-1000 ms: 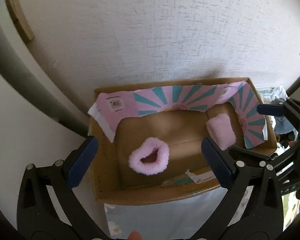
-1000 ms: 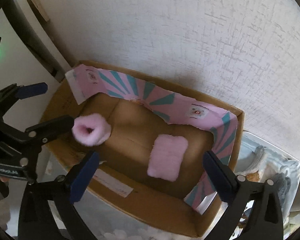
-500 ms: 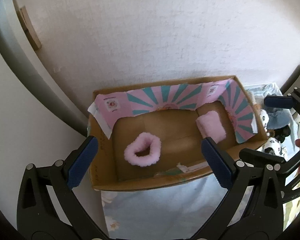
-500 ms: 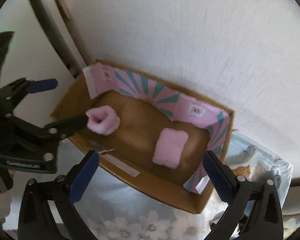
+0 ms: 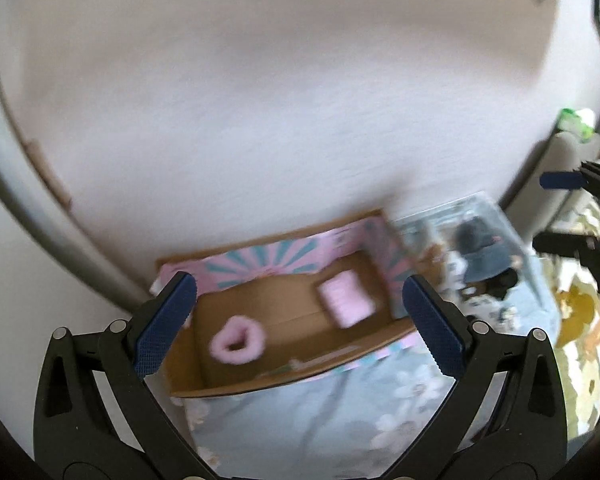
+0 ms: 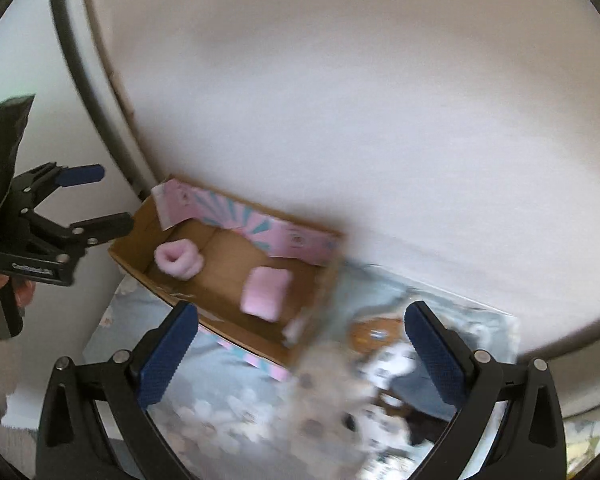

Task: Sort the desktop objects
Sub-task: 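Move both tools back toward the remaining items on the sheet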

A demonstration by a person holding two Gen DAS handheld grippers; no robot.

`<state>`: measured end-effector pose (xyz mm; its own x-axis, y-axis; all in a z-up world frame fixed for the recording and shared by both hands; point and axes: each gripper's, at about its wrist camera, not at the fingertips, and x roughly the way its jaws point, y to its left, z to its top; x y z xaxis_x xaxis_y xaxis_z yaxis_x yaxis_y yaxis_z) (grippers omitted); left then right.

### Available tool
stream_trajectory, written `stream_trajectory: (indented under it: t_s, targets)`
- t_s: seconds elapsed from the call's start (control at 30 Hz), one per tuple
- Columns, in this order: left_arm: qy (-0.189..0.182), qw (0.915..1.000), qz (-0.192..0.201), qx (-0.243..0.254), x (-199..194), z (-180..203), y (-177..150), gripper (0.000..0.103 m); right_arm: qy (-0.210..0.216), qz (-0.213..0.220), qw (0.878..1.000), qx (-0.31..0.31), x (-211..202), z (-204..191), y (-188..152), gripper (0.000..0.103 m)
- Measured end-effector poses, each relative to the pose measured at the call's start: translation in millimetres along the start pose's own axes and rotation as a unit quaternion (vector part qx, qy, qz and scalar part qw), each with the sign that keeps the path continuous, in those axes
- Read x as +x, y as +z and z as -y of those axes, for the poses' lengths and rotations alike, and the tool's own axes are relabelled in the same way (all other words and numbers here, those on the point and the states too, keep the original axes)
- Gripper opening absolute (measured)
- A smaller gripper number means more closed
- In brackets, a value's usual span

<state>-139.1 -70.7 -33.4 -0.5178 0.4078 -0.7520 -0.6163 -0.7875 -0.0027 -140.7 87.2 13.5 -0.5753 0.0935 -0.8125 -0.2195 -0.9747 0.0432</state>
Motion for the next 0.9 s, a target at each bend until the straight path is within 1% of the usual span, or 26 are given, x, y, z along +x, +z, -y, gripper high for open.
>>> stream_trajectory:
  t_s: [0.13, 0.23, 0.33, 0.43, 0.5, 0.6, 0.7, 0.8, 0.83, 0.87, 0.9]
  targets:
    - [-0.052, 0.9983, 0.001, 0.027, -5.3, 36.4, 6.9, 0.103, -0.026, 0.012, 0.999, 0.024, -35.8, 40.9, -15.1, 0.103]
    - [-0.061, 0.997, -0.001, 0.048, -4.3, 62.3, 9.3, 0.103, -0.044, 0.005, 0.999, 0.023, -45.4, 56.9, -26.8, 0.103]
    - [-0.081, 0.9951, -0.002, 0.057, -0.5, 89.8, 7.2, 0.103, -0.057, -0.001, 0.998, 0.017, -49.0, 72.1, -39.8, 0.103]
    - [-0.11, 0.9919, -0.016, 0.062, 11.4, 119.2, -1.3, 0.103, -0.052, -0.008, 0.998, 0.023, -46.1, 89.9, -54.6, 0.103]
    - [-0.136, 0.988, -0.03, 0.068, 23.3, 140.1, -11.7, 0.103, -0.042, -0.013, 0.999, 0.028, -40.9, 102.2, -63.5, 0.103]
    - [-0.149, 0.9845, -0.049, 0.08, 43.0, 164.0, -28.5, 0.103, -0.023, -0.023, 0.999, 0.034, -28.5, 121.5, -75.8, 0.103]
    - [-0.163, 0.981, -0.074, 0.074, 67.3, 185.8, -48.0, 0.102, -0.011, -0.037, 0.999, 0.027, -15.3, 136.4, -86.4, 0.103]
    - [-0.175, 0.9772, -0.099, 0.067, 94.5, 205.3, -66.1, 0.099, 0.0, -0.047, 0.999, 0.019, 0.6, 149.3, -96.1, 0.103]
    - [-0.175, 0.9766, -0.105, 0.068, 103.6, 210.4, -71.0, 0.096, 0.004, -0.051, 0.999, 0.019, 6.7, 153.7, -99.4, 0.103]
    - [-0.174, 0.9759, -0.113, 0.066, 115.8, 216.2, -76.5, 0.091, 0.011, -0.057, 0.998, 0.016, 13.9, 158.1, -103.8, 0.103]
    - [-0.174, 0.9755, -0.119, 0.063, 125.0, 218.3, -79.5, 0.089, 0.015, -0.06, 0.998, 0.012, 19.9, 161.0, -107.1, 0.103]
